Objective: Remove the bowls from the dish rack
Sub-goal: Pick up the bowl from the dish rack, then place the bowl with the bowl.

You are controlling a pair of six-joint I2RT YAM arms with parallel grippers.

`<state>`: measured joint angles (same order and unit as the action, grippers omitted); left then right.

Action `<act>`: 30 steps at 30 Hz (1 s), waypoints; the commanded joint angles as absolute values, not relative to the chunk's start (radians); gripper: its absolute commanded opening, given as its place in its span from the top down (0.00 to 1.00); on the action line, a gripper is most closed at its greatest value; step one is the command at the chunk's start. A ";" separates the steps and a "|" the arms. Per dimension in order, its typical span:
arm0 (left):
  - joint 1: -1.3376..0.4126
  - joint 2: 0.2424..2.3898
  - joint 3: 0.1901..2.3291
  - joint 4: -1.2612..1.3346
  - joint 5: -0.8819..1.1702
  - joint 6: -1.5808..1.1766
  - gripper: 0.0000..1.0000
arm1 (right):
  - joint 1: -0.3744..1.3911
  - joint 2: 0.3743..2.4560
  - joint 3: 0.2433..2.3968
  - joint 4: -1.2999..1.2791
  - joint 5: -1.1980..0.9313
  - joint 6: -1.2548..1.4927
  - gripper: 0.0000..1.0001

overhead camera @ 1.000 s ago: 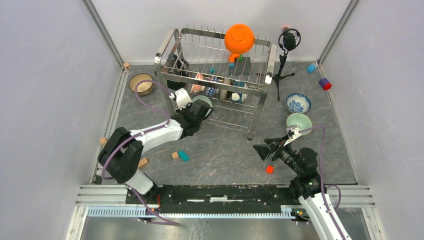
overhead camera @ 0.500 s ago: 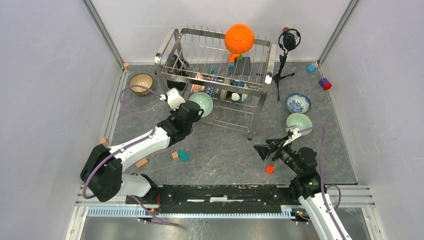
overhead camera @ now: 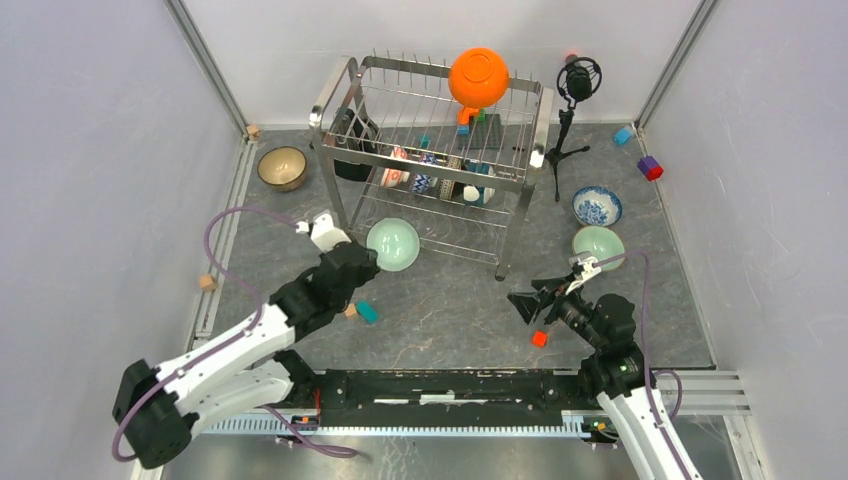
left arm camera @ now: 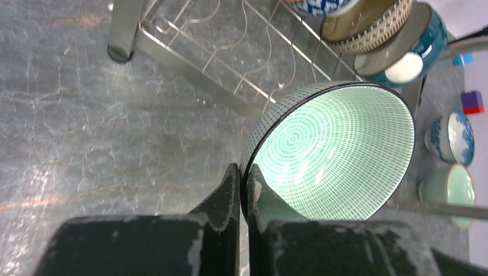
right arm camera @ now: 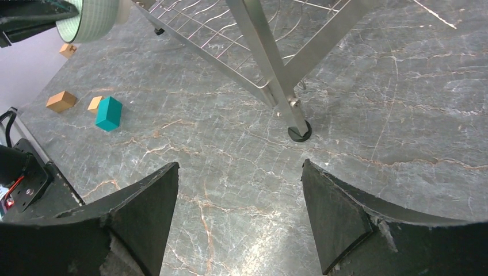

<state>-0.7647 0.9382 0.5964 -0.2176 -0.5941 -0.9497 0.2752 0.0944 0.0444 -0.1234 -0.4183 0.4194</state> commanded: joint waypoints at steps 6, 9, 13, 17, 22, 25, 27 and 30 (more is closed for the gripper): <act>-0.813 0.675 0.518 -0.420 -0.439 -0.944 0.98 | 0.280 0.072 0.030 -0.148 -0.489 0.414 0.18; -0.844 0.632 0.490 -0.450 -0.421 -0.943 0.98 | 0.282 0.068 0.005 -0.096 -0.521 0.459 0.19; -0.895 0.641 0.464 -0.450 -0.428 -0.951 0.98 | 0.286 0.067 -0.073 -0.029 -0.560 0.518 0.21; -0.952 0.703 0.459 -0.413 -0.450 -0.951 0.98 | 0.300 0.065 -0.074 -0.063 -0.528 0.502 0.22; -1.026 0.811 0.474 -0.349 -0.475 -0.945 0.98 | 0.321 0.068 -0.069 -0.068 -0.498 0.498 0.22; -1.056 0.864 0.475 -0.298 -0.474 -0.946 0.98 | 0.338 0.081 -0.054 -0.073 -0.483 0.491 0.23; -1.074 0.897 0.474 -0.262 -0.478 -0.949 0.98 | 0.347 0.101 -0.023 -0.094 -0.471 0.471 0.23; -1.091 0.946 0.475 -0.213 -0.473 -0.954 0.98 | 0.353 0.131 0.049 -0.140 -0.457 0.444 0.24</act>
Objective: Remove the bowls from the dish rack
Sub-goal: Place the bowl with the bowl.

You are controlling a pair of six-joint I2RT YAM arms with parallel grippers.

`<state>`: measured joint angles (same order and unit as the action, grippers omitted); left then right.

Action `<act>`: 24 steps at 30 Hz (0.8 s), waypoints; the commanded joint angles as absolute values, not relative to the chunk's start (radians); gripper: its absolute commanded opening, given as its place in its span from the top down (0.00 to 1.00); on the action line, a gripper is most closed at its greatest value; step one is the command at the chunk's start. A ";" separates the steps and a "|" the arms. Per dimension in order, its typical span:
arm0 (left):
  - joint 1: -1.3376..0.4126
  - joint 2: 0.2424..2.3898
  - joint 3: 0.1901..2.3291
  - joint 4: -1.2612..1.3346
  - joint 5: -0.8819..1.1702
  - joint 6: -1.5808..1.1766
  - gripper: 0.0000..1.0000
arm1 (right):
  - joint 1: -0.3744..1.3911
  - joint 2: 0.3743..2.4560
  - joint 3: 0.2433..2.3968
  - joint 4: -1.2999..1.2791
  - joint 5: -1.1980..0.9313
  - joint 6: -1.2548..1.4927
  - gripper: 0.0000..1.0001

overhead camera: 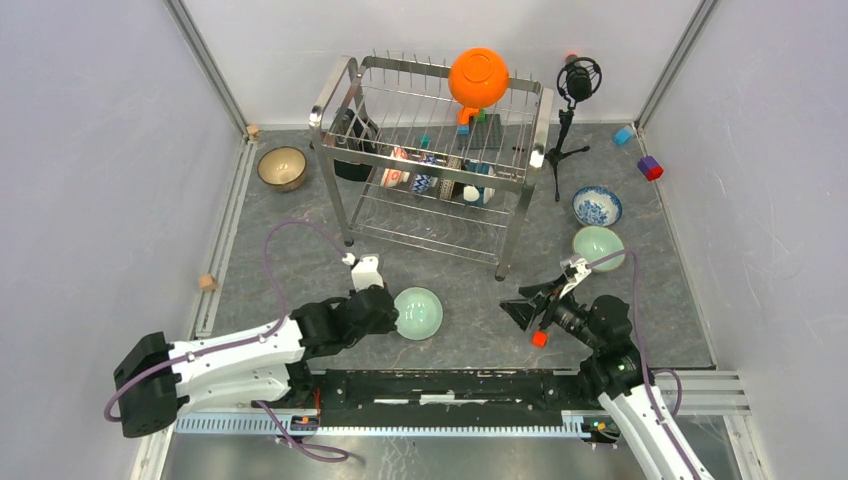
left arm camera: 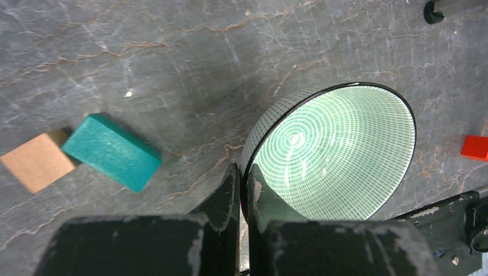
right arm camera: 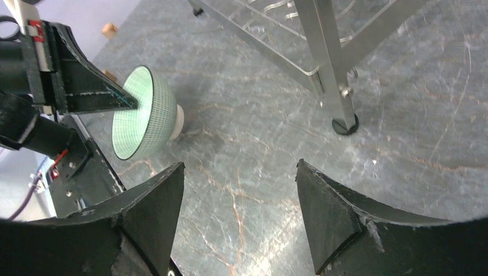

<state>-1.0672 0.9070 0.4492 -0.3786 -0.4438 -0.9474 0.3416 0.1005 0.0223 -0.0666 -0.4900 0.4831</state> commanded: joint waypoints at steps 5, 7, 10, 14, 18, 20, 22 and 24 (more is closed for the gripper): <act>-1.121 1.028 0.485 -0.155 -0.466 -0.969 0.98 | 0.363 0.175 0.122 -0.213 -0.460 0.425 0.26; -1.133 1.062 0.502 -0.148 -0.466 -0.969 0.98 | 0.367 0.191 0.144 -0.229 -0.450 0.421 0.27; -1.149 1.097 0.529 -0.144 -0.469 -0.969 0.98 | 0.373 0.229 0.190 -0.258 -0.428 0.395 0.27; -1.172 1.113 0.546 -0.142 -0.484 -0.972 0.98 | 0.390 0.285 0.249 -0.274 -0.423 0.369 0.27; -1.175 1.119 0.543 -0.142 -0.493 -0.976 0.98 | 0.429 0.310 0.259 -0.261 -0.397 0.376 0.27; -1.176 1.123 0.543 -0.141 -0.494 -0.979 0.98 | 0.460 0.321 0.256 -0.254 -0.373 0.386 0.27; -1.177 1.127 0.543 -0.142 -0.493 -0.980 0.98 | 0.505 0.327 0.250 -0.246 -0.337 0.398 0.27; -1.177 1.127 0.545 -0.146 -0.495 -0.979 0.98 | 0.573 0.341 0.244 -0.238 -0.287 0.410 0.27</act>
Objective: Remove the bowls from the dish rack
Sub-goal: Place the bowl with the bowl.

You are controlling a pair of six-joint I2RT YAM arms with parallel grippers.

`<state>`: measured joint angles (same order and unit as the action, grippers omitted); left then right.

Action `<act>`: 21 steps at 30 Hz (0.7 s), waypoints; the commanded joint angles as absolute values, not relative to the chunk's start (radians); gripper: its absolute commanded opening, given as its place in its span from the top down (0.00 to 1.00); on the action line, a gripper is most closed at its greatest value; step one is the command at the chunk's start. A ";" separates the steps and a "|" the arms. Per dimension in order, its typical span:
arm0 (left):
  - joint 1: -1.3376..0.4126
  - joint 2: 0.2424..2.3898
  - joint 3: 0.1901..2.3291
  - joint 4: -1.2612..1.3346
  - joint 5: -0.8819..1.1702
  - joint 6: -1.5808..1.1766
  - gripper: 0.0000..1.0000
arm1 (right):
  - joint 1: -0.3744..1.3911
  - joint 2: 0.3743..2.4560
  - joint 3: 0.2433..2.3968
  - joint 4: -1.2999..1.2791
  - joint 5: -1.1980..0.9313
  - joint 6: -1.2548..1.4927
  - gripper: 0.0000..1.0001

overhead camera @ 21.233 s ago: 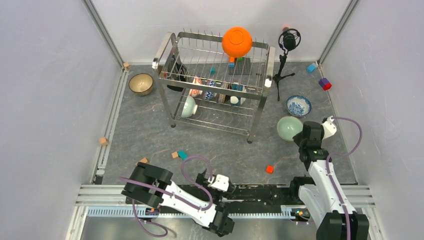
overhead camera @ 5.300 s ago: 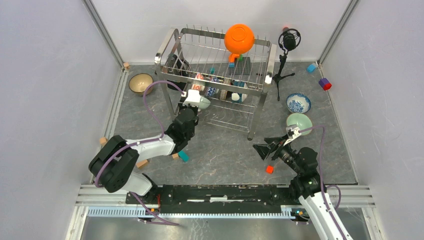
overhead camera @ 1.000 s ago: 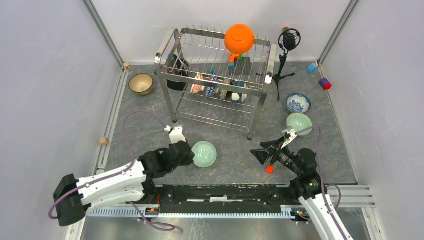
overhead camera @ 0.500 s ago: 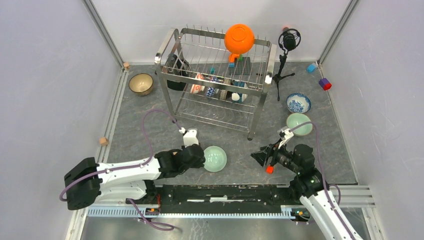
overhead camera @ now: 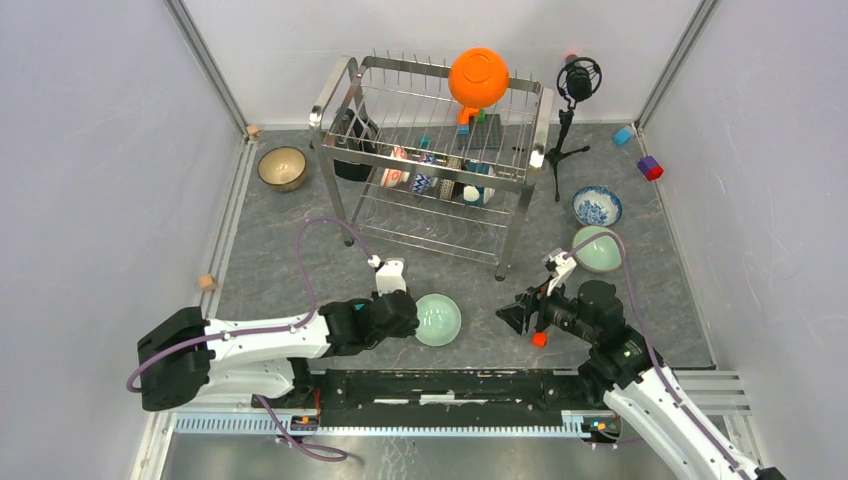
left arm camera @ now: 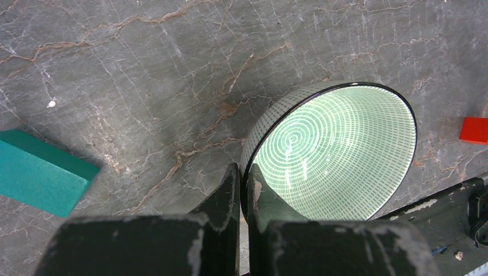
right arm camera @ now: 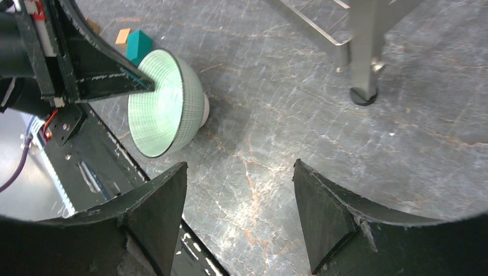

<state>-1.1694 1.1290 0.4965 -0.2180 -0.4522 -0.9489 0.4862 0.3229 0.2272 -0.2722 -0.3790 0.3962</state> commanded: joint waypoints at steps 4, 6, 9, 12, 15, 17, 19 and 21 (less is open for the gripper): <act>-1.178 1.125 0.548 -0.161 -0.500 -0.979 0.98 | 0.744 0.368 0.239 -0.212 -0.135 0.450 0.27; -1.179 1.119 0.542 -0.167 -0.505 -0.982 0.98 | 0.818 0.365 0.229 -0.193 -0.058 0.479 0.27; -1.179 1.105 0.531 -0.173 -0.516 -0.987 0.98 | 0.922 0.381 0.174 -0.118 0.012 0.542 0.27; -1.179 1.101 0.528 -0.193 -0.534 -1.004 0.98 | 1.068 0.421 0.118 -0.023 0.151 0.612 0.29; -1.179 1.100 0.531 -0.227 -0.553 -1.032 0.98 | 1.226 0.483 0.100 0.055 0.350 0.693 0.30; -1.180 1.095 0.532 -0.255 -0.565 -1.050 0.98 | 1.299 0.538 0.112 0.097 0.452 0.728 0.31; -1.183 1.089 0.535 -0.277 -0.575 -1.063 0.98 | 1.352 0.611 0.149 0.108 0.534 0.741 0.32; -1.187 1.082 0.542 -0.306 -0.585 -1.075 0.98 | 1.386 0.680 0.193 0.103 0.588 0.748 0.32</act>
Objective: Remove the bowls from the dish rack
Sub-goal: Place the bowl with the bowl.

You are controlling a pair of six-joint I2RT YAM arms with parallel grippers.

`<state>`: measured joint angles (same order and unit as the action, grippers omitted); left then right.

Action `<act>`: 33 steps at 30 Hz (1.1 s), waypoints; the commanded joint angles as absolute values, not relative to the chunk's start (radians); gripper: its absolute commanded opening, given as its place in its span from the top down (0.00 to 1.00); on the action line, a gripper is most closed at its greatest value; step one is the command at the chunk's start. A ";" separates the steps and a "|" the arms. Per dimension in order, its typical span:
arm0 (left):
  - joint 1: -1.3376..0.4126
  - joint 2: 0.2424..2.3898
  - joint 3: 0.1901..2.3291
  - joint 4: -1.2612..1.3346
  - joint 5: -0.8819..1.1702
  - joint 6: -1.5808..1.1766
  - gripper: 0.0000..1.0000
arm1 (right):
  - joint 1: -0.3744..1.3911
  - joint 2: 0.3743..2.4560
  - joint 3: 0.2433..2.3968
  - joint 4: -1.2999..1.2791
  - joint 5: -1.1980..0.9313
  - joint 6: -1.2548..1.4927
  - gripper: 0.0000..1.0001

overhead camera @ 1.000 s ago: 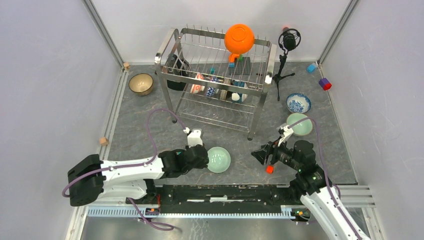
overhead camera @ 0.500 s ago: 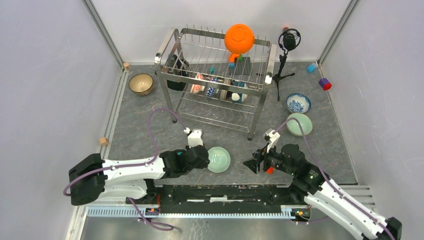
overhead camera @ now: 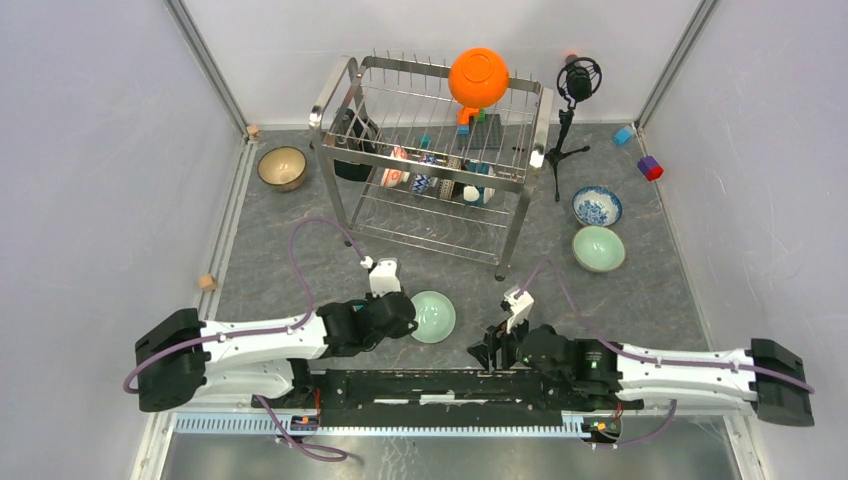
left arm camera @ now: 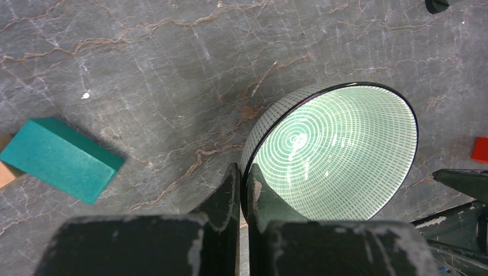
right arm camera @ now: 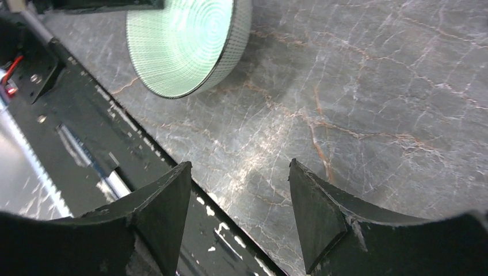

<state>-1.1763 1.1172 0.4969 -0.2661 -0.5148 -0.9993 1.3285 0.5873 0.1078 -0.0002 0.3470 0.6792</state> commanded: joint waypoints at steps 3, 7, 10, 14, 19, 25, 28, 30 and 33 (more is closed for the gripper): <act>-1.201 1.067 0.562 -0.353 -0.598 -1.091 0.98 | 1.408 0.750 0.253 0.105 0.633 0.750 0.33; -1.219 1.044 0.586 -0.391 -0.606 -1.107 0.98 | 1.411 0.815 0.312 0.114 0.658 0.741 0.34; -1.224 1.039 0.606 -0.419 -0.599 -1.128 0.98 | 1.413 0.870 0.355 0.128 0.652 0.730 0.35; -1.230 1.051 0.637 -0.455 -0.583 -1.162 0.98 | 1.412 0.952 0.408 0.124 0.645 0.730 0.37; -1.244 1.073 0.646 -0.466 -0.580 -1.202 0.98 | 1.411 1.031 0.471 0.053 0.690 0.747 0.41; -1.267 1.099 0.664 -0.472 -0.590 -1.222 0.98 | 1.408 1.091 0.504 0.011 0.723 0.755 0.46; -1.280 1.112 0.676 -0.472 -0.598 -1.230 0.98 | 1.390 1.135 0.510 0.006 0.701 0.766 0.50; -1.287 1.112 0.675 -0.472 -0.604 -1.234 0.98 | 1.381 1.144 0.504 0.010 0.691 0.771 0.51; -1.292 1.112 0.675 -0.471 -0.607 -1.239 0.98 | 1.369 1.154 0.493 0.022 0.674 0.776 0.54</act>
